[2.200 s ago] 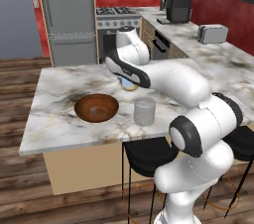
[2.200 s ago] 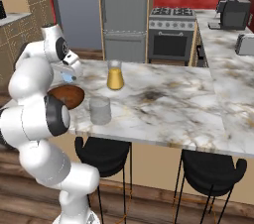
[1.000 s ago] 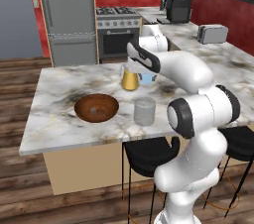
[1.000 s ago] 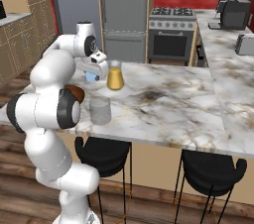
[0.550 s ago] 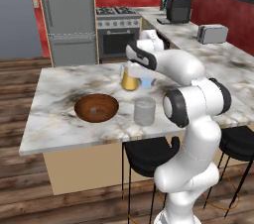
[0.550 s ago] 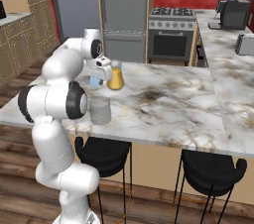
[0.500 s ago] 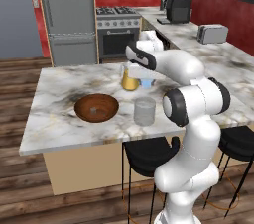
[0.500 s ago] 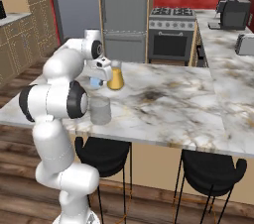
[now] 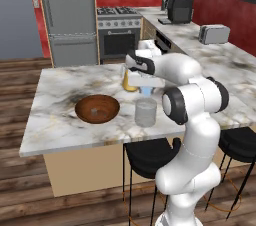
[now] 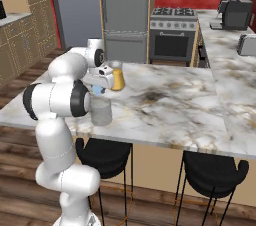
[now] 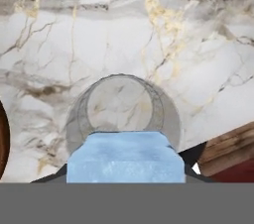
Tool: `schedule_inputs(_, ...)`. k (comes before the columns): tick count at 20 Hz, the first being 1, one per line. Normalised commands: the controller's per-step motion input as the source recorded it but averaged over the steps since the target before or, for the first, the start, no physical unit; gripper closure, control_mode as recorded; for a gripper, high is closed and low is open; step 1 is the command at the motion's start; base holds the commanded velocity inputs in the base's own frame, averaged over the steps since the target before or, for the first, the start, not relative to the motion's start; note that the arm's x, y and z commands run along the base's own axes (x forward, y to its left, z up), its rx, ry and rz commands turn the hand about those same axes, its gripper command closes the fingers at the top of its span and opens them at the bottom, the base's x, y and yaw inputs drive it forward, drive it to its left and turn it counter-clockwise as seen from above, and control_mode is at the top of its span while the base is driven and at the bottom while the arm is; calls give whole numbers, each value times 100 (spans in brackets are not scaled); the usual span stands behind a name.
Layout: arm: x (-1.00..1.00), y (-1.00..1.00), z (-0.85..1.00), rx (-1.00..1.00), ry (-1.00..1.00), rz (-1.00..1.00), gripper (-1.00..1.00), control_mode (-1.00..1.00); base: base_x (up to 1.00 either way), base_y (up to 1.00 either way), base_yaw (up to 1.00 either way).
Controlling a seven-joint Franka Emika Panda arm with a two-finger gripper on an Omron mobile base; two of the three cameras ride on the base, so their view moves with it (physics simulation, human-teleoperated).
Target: There are two ice cubes in the ice bowl. Place both ice cubes in the glass cup.
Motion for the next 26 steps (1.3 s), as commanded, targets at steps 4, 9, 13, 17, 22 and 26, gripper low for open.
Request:
schedule_inputs(4,0,0,-39,0,-1,4,100,-100,0,0,0)
schedule_inputs(9,1,0,-17,0,-9,1,100,-100,0,0,0)
schedule_inputs(13,15,0,-14,0,-15,0,100,-100,0,0,0)
schedule_inputs(17,30,0,-11,3,-10,0,100,-100,0,0,0)
schedule_inputs(22,25,0,-18,2,-7,0,100,-100,0,0,0)
schedule_inputs(26,10,0,-26,0,-2,0,100,-100,0,0,0)
